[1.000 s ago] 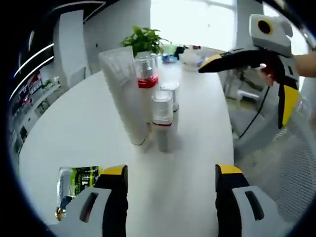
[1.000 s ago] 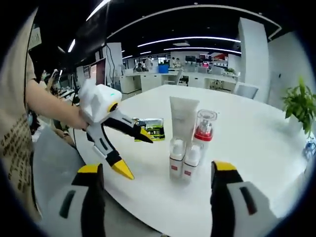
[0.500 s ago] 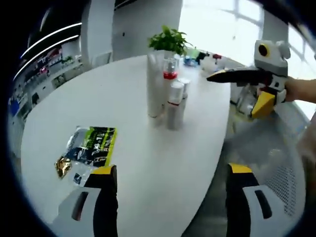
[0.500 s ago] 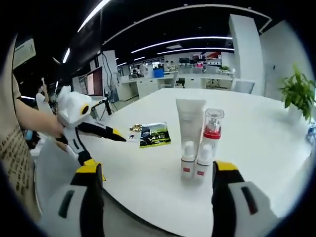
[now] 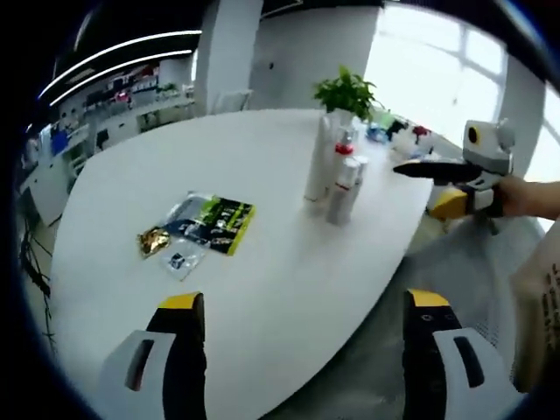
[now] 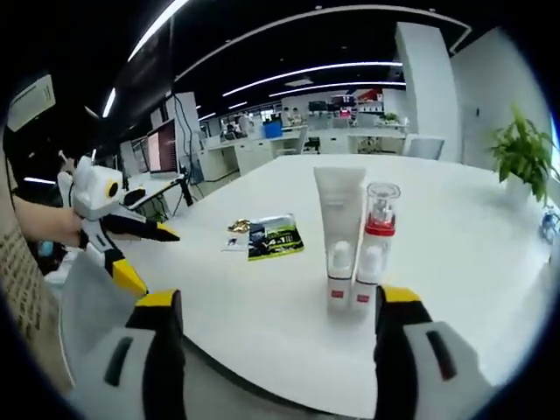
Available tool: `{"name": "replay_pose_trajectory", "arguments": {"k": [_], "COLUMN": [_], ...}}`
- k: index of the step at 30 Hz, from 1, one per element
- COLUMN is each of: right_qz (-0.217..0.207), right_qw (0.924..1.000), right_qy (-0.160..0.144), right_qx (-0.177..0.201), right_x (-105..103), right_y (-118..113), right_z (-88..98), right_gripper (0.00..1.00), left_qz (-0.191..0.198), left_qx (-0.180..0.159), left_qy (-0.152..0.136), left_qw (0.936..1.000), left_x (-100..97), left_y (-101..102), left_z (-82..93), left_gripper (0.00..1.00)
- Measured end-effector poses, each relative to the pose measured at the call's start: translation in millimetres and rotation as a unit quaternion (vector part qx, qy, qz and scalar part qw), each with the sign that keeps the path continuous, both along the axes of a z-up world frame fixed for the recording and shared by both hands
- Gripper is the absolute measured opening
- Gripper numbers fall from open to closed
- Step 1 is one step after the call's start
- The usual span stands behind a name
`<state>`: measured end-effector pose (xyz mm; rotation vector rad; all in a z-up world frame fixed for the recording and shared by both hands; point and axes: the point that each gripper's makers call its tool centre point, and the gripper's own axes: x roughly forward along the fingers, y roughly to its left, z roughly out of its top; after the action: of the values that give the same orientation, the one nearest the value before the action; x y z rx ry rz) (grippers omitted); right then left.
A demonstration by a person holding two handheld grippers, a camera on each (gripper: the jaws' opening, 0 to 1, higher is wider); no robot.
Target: Arrange the skincare products in the storage area until every visible bottle or jar stands upright without overlapping.
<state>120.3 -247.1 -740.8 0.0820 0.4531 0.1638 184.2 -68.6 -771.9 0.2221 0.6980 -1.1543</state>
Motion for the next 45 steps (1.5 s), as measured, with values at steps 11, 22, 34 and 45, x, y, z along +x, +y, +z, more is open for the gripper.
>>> {"name": "replay_pose_trajectory", "arguments": {"k": [11,22,34,45], "right_qz": [0.004,0.008,0.01,0.01], "right_qw": [0.9998,0.9997,0.9995,0.9993], "right_qy": [0.017,0.02,0.027,0.035], "right_qx": [-0.012,-0.012,-0.012,-0.012], "right_x": [-7.5,-7.8,-9.2,-9.0], "right_y": [5.3,6.3,7.0,6.5], "right_z": [-14.8,-17.4,-20.8,-23.4], "right_gripper": [0.88,0.85,0.83,0.83], "left_qz": [0.066,0.092,0.103,0.177], "left_qx": [0.0,0.009,0.024,0.053], "left_qy": [0.003,0.005,0.008,0.017], "left_qw": [0.9978,0.9957,0.9944,0.9826], "left_x": [3.5,8.8,23.6,67.2], "left_y": [42.2,53.4,45.0,26.7], "left_z": [2.6,-2.7,-9.3,-34.2], "left_gripper": [0.9,0.89,0.88,0.86]}}
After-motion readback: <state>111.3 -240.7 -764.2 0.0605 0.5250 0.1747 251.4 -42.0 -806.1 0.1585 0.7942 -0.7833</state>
